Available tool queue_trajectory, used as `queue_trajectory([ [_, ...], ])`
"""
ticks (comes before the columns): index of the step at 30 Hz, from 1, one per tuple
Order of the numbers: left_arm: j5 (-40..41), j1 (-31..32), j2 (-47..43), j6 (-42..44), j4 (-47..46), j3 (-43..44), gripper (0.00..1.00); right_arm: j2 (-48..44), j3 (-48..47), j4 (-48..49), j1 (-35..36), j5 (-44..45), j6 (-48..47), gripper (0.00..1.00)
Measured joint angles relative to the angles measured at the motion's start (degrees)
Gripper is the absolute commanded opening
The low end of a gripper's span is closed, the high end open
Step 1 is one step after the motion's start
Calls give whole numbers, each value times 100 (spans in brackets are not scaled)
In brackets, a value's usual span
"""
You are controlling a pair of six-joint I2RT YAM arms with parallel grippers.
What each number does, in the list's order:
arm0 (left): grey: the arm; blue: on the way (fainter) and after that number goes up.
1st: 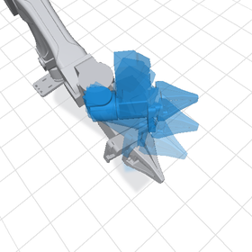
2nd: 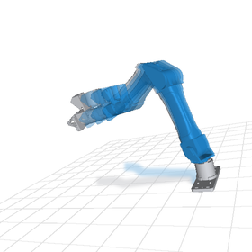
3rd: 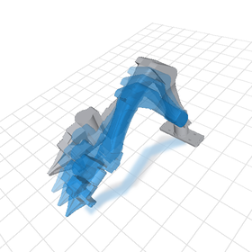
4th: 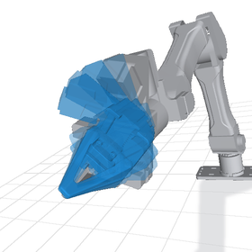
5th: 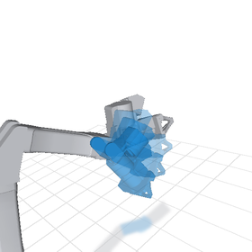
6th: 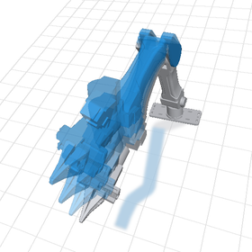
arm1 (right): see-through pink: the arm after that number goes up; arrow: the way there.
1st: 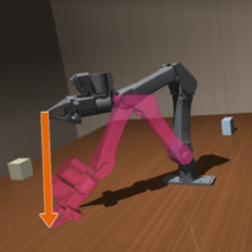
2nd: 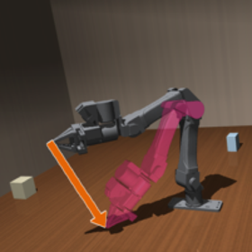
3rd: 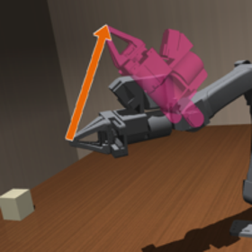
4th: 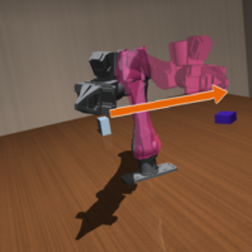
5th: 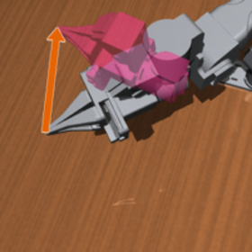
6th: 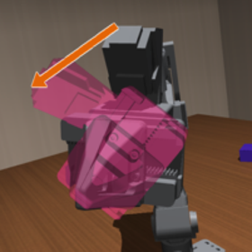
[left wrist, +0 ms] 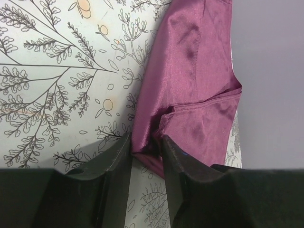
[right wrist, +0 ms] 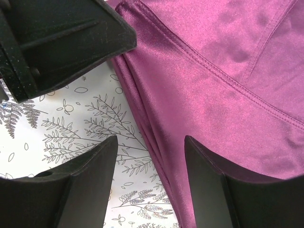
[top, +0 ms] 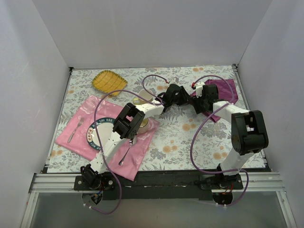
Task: Fold the napkin, place the utensils inside, and roll it up
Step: Roll the napkin with the utensil
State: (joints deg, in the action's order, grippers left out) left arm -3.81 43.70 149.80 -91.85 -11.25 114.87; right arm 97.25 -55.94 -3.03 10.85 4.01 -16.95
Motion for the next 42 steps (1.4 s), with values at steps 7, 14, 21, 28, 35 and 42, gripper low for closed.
queue_trajectory([
  [7, -149, -46, 2, -103, 98, 17, 23, 0, 37, 149, 11, -35, -133, 68],
  [14, -435, -101, 66, -396, 289, 136, 16, 0, 68, 341, 107, 35, -297, 67],
  [21, -719, -160, 92, -710, 431, 181, 6, 0, 197, 531, 258, 70, -455, 67],
  [28, -927, -203, 94, -957, 584, 286, 3, 66, 238, 669, 326, 164, -560, 67],
  [35, -1139, -249, 98, -1200, 704, 348, 2, 229, 238, 822, 446, 286, -645, 68],
  [42, -1307, -284, 142, -1370, 780, 413, 2, 380, 240, 1137, 629, 610, -789, 68],
])
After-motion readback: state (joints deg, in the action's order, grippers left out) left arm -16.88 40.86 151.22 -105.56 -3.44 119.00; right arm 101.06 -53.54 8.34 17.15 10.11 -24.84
